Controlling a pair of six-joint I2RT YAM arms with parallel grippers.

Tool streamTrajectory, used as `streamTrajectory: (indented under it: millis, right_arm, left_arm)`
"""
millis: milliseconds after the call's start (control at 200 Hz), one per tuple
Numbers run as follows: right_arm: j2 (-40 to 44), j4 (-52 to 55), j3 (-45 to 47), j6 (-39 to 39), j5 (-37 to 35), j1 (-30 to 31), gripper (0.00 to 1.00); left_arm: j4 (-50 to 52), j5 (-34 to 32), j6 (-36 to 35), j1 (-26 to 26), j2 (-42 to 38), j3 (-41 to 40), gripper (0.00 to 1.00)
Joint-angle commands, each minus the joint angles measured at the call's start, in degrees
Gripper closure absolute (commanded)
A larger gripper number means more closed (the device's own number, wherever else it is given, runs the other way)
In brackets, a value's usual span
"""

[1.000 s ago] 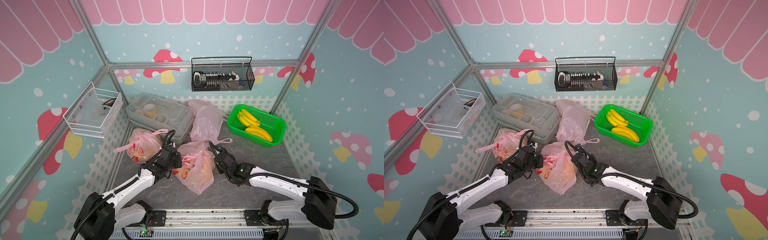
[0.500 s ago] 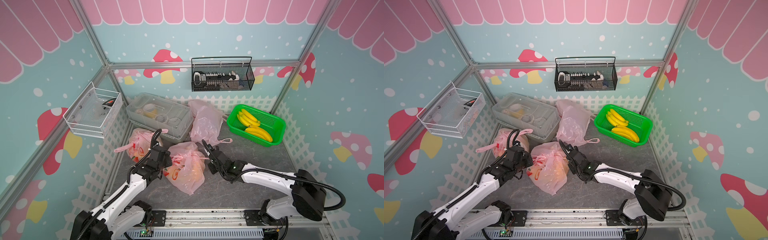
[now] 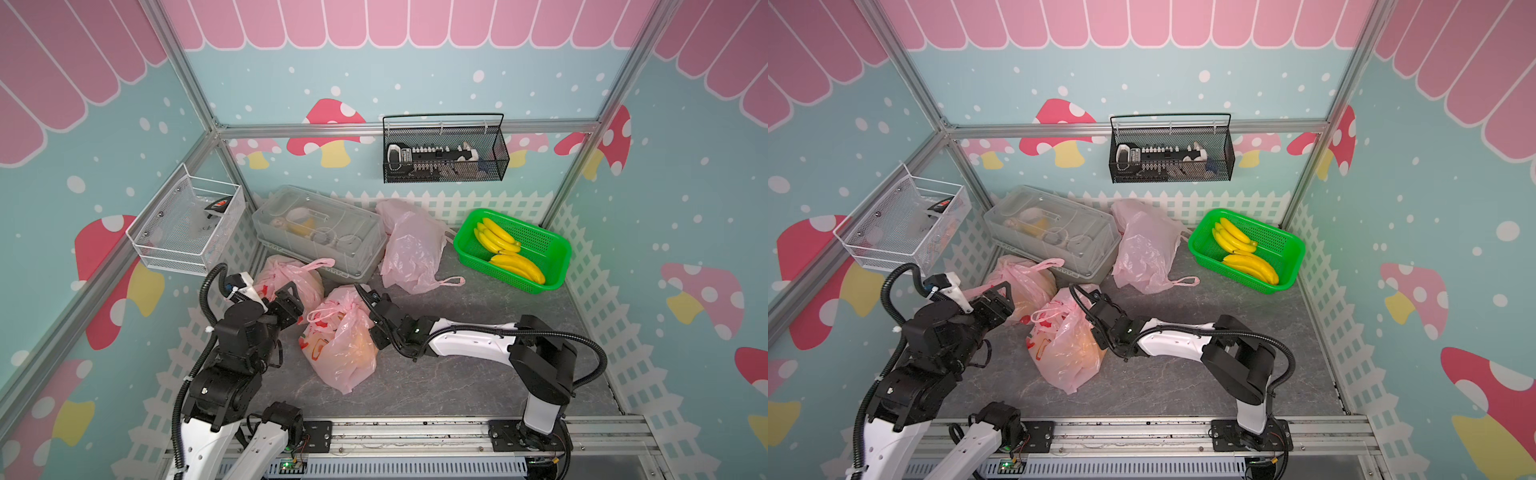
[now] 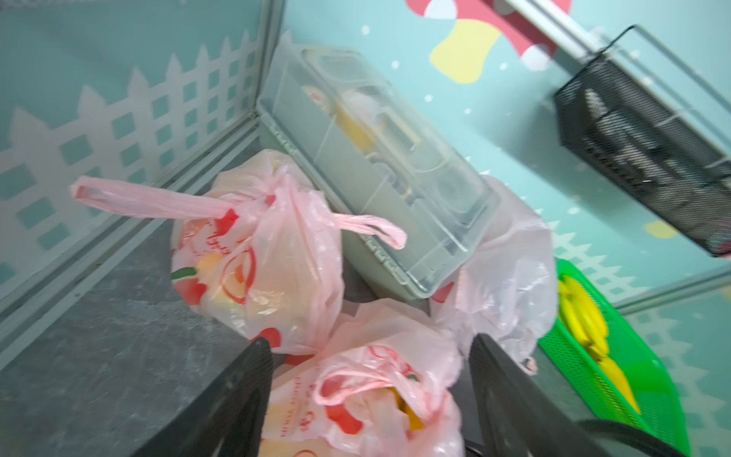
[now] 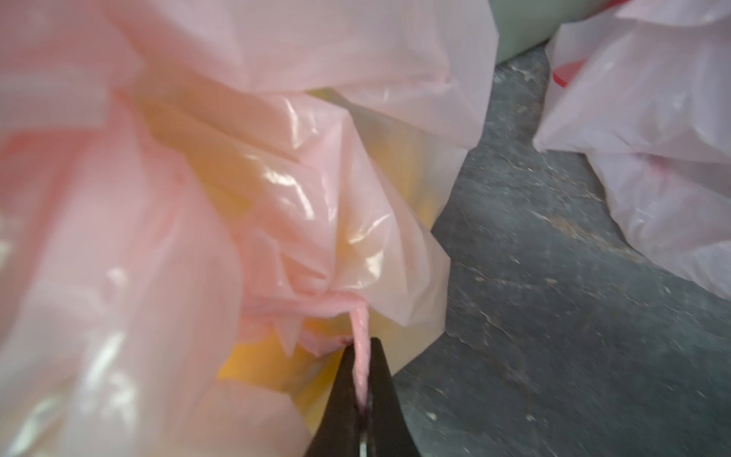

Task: Place the banana into a plastic bag & tie a knot
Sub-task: Move the plastic bag to the center of the board, then open the plastic bag at the center of the board.

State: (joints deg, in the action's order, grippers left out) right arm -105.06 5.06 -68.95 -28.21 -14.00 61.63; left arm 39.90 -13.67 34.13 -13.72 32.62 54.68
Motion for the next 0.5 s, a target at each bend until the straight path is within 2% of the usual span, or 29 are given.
streamTrajectory:
  millis: [0, 90, 155, 200, 365, 495]
  right_arm:
    - [1.5, -2.2, -0.6, -1.8, 1.1, 0.6, 0.87]
    - [7.1, -4.3, 4.4, -0.5, -0.8, 0.5, 0.66]
    - [12.2, -4.5, 8.6, 1.1, -2.5, 0.3, 0.55]
    - [15.7, -4.4, 11.6, 2.1, -3.9, 0.0, 0.5]
    - [28.0, -1.5, 21.1, 3.1, -6.9, -3.3, 0.4]
    - [37.6, 2.1, 26.2, 4.1, -5.5, -9.2, 0.37]
  left_arm:
    - [-8.7, 22.1, 0.5, 0.2, 1.5, -1.7, 0.26]
    - [-18.7, 35.6, 5.8, 0.2, 4.9, -3.6, 0.31]
    - [-25.8, 41.3, 9.8, 0.1, 7.5, -4.9, 0.35]
    - [-28.4, 42.5, 11.1, -0.3, 9.1, -5.0, 0.35]
    - [-28.5, 37.0, 8.8, -5.5, 13.9, -2.6, 0.35]
    - [-27.6, 28.8, 5.8, -13.4, 19.7, -0.6, 0.34]
